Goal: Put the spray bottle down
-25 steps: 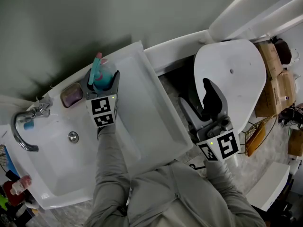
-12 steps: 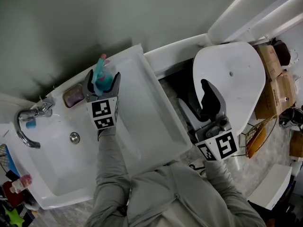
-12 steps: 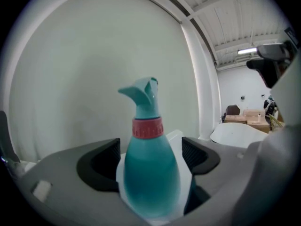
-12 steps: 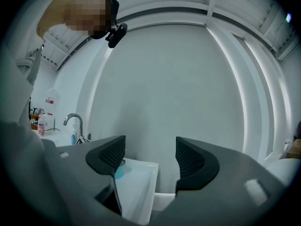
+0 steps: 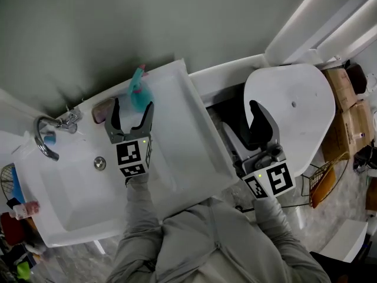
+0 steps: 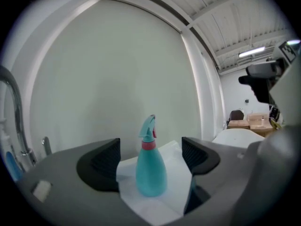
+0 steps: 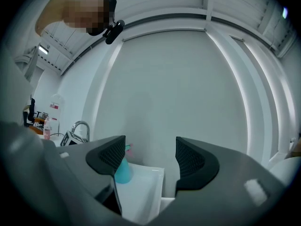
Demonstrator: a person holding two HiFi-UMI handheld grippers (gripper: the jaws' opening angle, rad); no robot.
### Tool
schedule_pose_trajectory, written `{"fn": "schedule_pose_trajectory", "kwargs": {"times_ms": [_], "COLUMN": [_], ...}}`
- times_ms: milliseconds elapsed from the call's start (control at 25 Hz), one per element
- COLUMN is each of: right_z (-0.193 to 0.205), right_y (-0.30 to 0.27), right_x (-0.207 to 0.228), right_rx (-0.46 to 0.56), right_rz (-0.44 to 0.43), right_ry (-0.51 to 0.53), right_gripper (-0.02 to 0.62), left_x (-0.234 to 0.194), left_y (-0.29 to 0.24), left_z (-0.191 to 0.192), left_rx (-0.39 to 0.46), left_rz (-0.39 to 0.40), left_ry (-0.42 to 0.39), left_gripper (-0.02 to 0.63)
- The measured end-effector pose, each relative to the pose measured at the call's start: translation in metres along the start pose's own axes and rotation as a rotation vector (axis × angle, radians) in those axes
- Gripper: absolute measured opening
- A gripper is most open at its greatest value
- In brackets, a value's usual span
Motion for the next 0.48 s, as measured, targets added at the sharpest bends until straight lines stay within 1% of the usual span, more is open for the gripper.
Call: {"fn": "schedule_pose_trajectory", "kwargs": {"times_ms": [160,320,480], "right_z": [-0.003,-0.002,0.001], "right_y": [0.012,0.023,0.035], "right_x": [-0.008,-0.018,-0.029], "right_rx": [0.015,0.009,0.002], "right_rz": [-0.030,-0.072,-0.110], "right_ry": [-0.012,-0.021,-0.036], "right_gripper": [0.335,0.336,0.336], "left_x": [-0.001,-0.001,0.008], "left_y": [0.047,0.098,0.147], "left_z": [-0.017,-0.032,-0.047], "left_rx": [0.020,0.036,0.052], "left_rz": [-0.044,-0.105,-0.136], "left_ry": [-0.016,-0.012,-0.022], "left_gripper": [0.436,0.436,0.434]}}
Point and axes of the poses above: the fingertips, and each gripper's own axes: y backward along the fingers, x to its right, z out of its underside, the point moved 8 cm from there along y, backward along the fingers, and after that the axes turned 12 degrees about -y, right-handed, at the moved point
